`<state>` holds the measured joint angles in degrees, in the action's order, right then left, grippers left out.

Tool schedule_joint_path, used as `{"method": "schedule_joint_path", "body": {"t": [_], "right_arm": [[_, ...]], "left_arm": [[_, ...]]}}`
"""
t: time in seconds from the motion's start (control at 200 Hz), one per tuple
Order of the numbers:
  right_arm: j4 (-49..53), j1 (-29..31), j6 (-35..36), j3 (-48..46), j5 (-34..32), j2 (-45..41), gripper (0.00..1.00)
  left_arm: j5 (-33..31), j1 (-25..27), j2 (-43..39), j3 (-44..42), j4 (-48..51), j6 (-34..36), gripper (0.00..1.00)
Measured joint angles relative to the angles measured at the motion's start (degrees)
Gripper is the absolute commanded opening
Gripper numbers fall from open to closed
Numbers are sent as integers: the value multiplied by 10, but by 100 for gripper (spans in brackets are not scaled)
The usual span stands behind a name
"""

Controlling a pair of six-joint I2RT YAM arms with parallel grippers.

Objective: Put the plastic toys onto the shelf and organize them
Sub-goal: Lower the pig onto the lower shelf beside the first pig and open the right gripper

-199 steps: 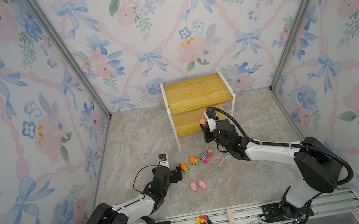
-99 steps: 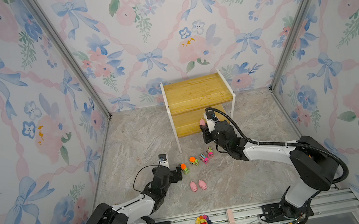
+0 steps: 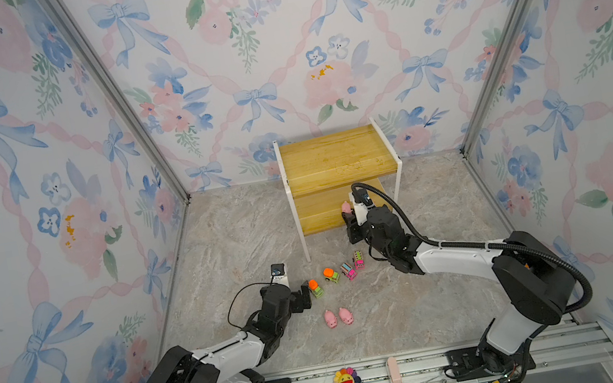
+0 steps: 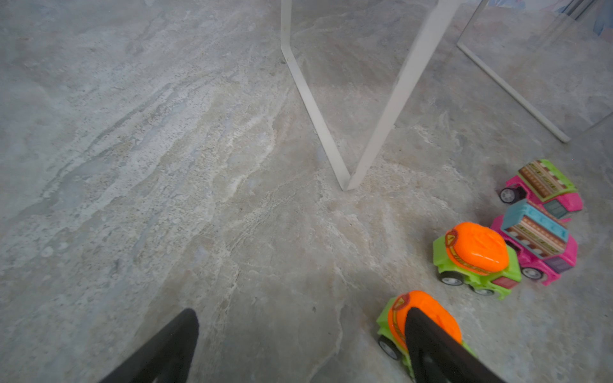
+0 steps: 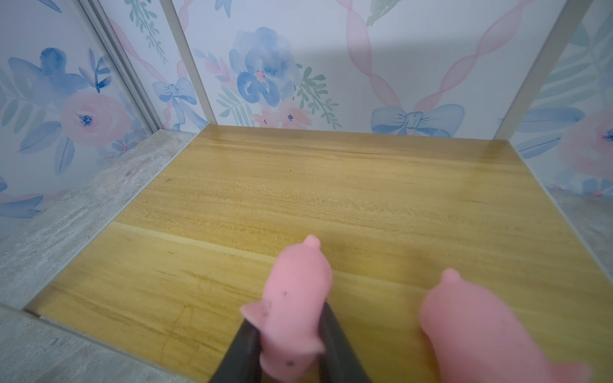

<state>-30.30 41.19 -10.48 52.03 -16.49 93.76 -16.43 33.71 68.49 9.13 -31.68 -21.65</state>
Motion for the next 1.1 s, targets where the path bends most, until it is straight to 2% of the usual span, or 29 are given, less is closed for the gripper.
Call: {"method": "schedule_joint_path", "body": {"t": [1.1], "right_arm": [[-17,0,5,0,-7,8,40]], "left_arm": [[0,0,0,0,0,0,97]]}}
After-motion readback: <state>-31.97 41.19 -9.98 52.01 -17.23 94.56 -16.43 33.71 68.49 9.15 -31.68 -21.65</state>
